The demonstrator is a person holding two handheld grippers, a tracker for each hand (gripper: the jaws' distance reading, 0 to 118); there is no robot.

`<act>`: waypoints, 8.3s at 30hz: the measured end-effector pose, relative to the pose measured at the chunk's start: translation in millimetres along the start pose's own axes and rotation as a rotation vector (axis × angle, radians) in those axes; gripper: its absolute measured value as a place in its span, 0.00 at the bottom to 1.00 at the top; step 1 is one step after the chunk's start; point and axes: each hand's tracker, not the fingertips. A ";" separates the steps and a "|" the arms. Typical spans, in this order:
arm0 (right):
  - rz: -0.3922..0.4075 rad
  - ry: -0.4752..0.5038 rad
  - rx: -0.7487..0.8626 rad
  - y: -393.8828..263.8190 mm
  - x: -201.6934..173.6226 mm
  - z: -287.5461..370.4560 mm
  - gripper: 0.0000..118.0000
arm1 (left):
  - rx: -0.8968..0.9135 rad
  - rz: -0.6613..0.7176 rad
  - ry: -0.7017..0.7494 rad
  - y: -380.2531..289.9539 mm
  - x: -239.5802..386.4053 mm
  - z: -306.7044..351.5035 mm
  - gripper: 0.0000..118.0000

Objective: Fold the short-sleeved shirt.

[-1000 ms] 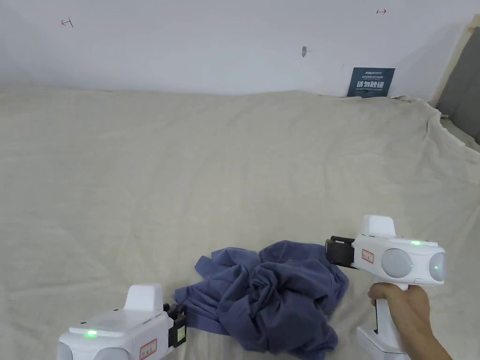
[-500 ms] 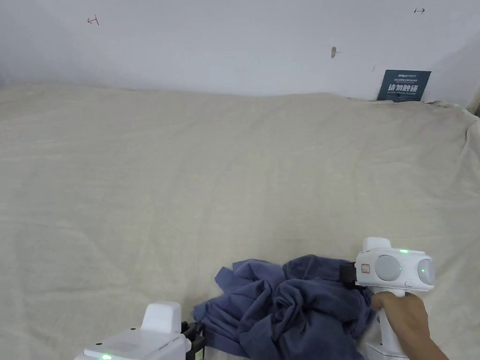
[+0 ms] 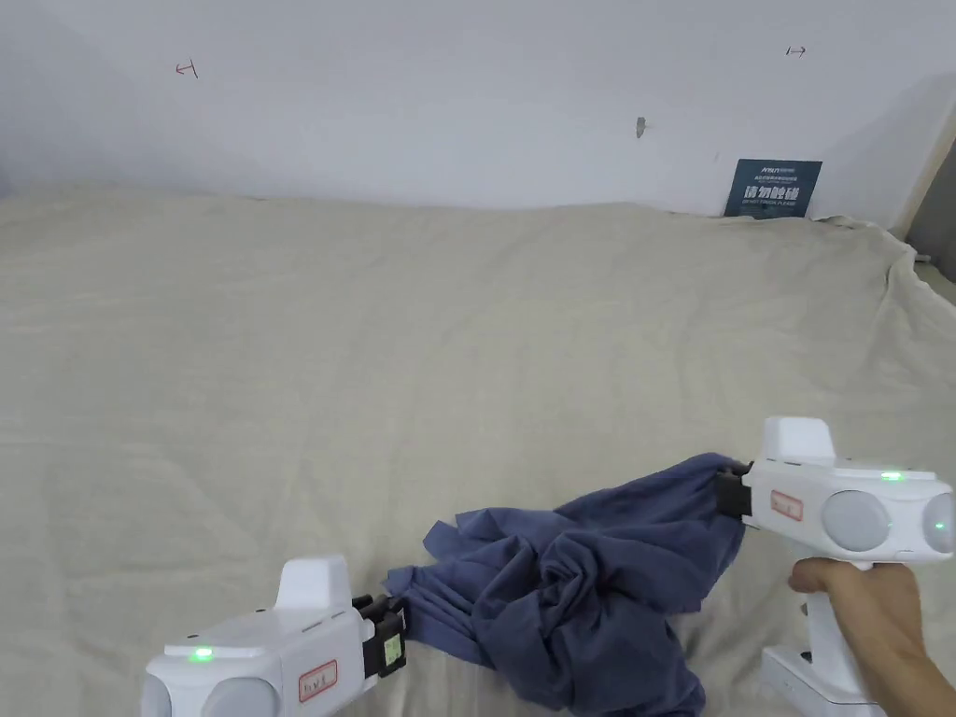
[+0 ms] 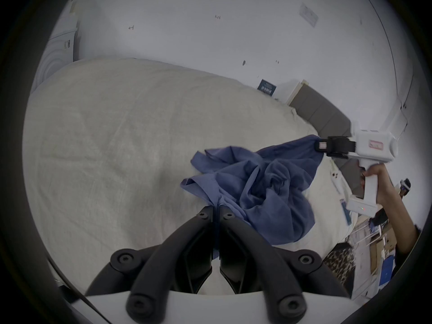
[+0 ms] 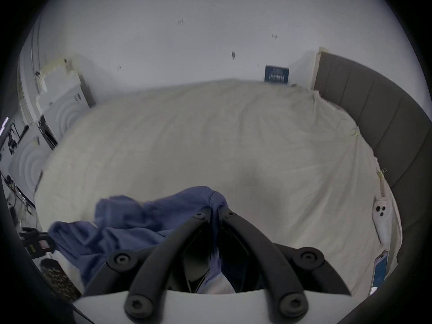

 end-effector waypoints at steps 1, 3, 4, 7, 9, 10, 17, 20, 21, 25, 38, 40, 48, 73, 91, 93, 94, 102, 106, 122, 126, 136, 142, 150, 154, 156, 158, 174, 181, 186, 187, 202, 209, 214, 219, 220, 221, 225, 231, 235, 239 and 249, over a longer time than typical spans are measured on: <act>-0.015 0.011 0.038 5.3 -4.8 19.8 0.02 | 0.015 0.011 -0.005 4.8 -0.4 3.4 0.01; -0.040 0.026 0.102 16.0 -4.2 51.0 0.02 | 0.047 0.032 -0.020 17.9 -3.6 9.7 0.01; -0.053 0.027 0.139 21.9 -3.7 66.4 0.02 | 0.063 0.041 -0.022 25.4 -5.2 13.3 0.01; -0.094 0.037 0.234 44.2 21.9 92.0 0.02 | 0.122 0.044 -0.011 54.9 -10.9 25.4 0.01; -0.105 0.024 0.289 58.6 35.9 103.2 0.02 | 0.162 0.039 0.012 77.5 -16.2 32.8 0.01; -0.107 0.019 0.316 66.4 39.6 111.9 0.02 | 0.184 0.042 0.022 90.5 -20.0 36.7 0.01; -0.087 -0.031 0.404 112.8 58.8 126.0 0.02 | 0.297 -0.019 0.136 178.5 -32.3 60.6 0.01; -0.094 -0.049 0.431 132.0 67.4 122.9 0.02 | 0.348 -0.072 0.180 212.1 -27.8 71.0 0.01; -0.092 -0.060 0.438 137.3 64.6 120.8 0.02 | 0.359 -0.089 0.204 225.2 -26.9 72.4 0.01; -0.093 -0.094 0.461 161.3 69.3 108.5 0.02 | 0.412 -0.077 0.231 265.9 -25.3 79.7 0.01; -0.072 -0.148 0.494 208.4 69.8 50.9 0.02 | 0.519 -0.165 0.364 346.0 -29.4 75.7 0.01; -0.069 -0.146 0.475 200.9 70.2 33.9 0.02 | 0.508 -0.171 0.381 341.3 -36.7 62.5 0.01; -0.076 -0.146 0.322 148.0 66.1 -34.8 0.02 | 0.375 -0.153 0.399 292.0 -68.5 -1.9 0.01; -0.314 -0.108 0.054 -116.9 73.3 26.5 0.02 | 0.052 0.014 0.410 19.5 -161.7 31.2 0.01; -0.220 -0.169 -0.074 -206.6 58.3 86.5 0.02 | -0.021 -0.011 0.457 -72.5 -149.2 79.5 0.01; -0.186 -0.185 -0.105 -208.5 54.8 76.5 0.02 | -0.034 -0.014 0.458 -74.7 -148.2 70.8 0.01; -0.174 -0.193 -0.120 -208.9 54.2 71.4 0.02 | -0.042 -0.014 0.461 -75.6 -146.3 66.0 0.01; -0.122 -0.230 -0.271 -211.2 40.4 44.0 0.02 | -0.141 -0.009 0.511 -81.8 -140.0 29.4 0.01; -0.133 -0.231 -0.281 -205.1 25.5 54.5 0.03 | -0.157 0.010 0.521 -76.0 -139.0 30.0 0.05; -0.096 -0.173 0.203 -91.2 14.6 147.9 0.81 | 0.188 -0.090 0.331 26.0 -25.7 95.6 0.84; -0.044 -0.207 0.316 -80.9 0.6 170.3 0.74 | 0.313 -0.116 0.320 34.5 -1.4 102.7 0.78; 0.015 -0.232 0.405 -81.3 -13.9 177.6 0.00 | 0.406 -0.094 0.113 35.1 9.8 98.9 0.00; 0.007 -0.233 0.370 -78.7 -10.0 157.6 0.00 | 0.354 -0.153 0.129 62.5 13.5 71.3 0.00; -0.008 -0.255 0.318 -66.2 4.4 116.7 0.00 | 0.215 -0.204 0.157 138.2 -12.6 -17.9 0.00; -0.013 -0.267 0.290 -58.1 9.7 91.5 0.00 | 0.122 -0.202 0.181 173.1 -34.0 -74.6 0.00; -0.014 -0.268 0.275 -54.9 14.3 78.0 0.00 | 0.060 -0.191 0.188 187.7 -45.9 -103.2 0.08; -0.011 -0.273 0.260 -52.5 19.7 63.8 0.00 | -0.040 -0.145 0.183 201.4 -59.6 -132.4 0.39; -0.011 -0.286 0.158 -60.4 38.2 5.8 0.00 | -0.275 -0.235 0.304 186.2 -85.1 -265.3 0.64; -0.038 -0.277 0.110 -64.2 46.5 2.8 0.00 | -0.261 -0.229 0.224 182.2 -69.2 -246.5 0.07; -0.072 -0.278 0.019 -60.8 61.7 -15.5 0.01 | -0.150 -0.226 0.184 181.4 -55.4 -204.9 0.06; -0.079 -0.278 -0.016 -60.0 65.4 -22.7 0.03 | -0.139 -0.225 0.170 181.1 -49.0 -189.1 0.06; -0.124 -0.329 -0.364 -87.4 55.0 -91.6 0.61 | -0.068 -0.252 0.146 179.0 -27.7 -115.6 0.06; -0.167 -0.282 -0.307 -91.7 43.2 -74.9 0.04 | -0.070 -0.231 0.164 174.8 -32.5 -113.0 0.06; -0.166 -0.244 -0.196 -76.1 43.0 -38.0 0.03 | -0.045 -0.211 0.176 172.0 -37.9 -96.0 0.06; -0.143 -0.177 -0.028 -42.7 46.8 14.2 0.03 | 0.015 -0.183 0.189 170.1 -41.8 -55.7 0.06; -0.135 -0.168 0.004 -36.5 52.6 19.5 0.03 | 0.030 -0.181 0.191 170.6 -41.9 -45.8 0.06; -0.127 -0.161 0.030 -30.3 55.0 25.6 0.03 | 0.043 -0.181 0.193 171.5 -41.7 -36.9 0.06; -0.094 -0.111 0.149 1.2 49.5 57.4 0.03 | 0.130 -0.171 0.193 180.5 -41.1 10.7 0.06; -0.047 -0.051 0.291 53.8 31.7 87.6 0.03 | 0.230 -0.163 0.234 208.7 -45.7 69.8 0.06; -0.011 -0.028 0.365 90.1 16.9 96.7 0.03 | 0.310 -0.151 0.252 232.5 -46.0 102.1 0.06; 0.000 0.011 0.432 133.6 4.6 100.9 0.03 | 0.380 -0.169 0.282 262.9 -40.7 126.5 0.06; 0.000 0.030 0.552 237.1 -4.1 91.6 0.03 | 0.497 -0.208 0.344 348.0 -33.5 130.3 0.06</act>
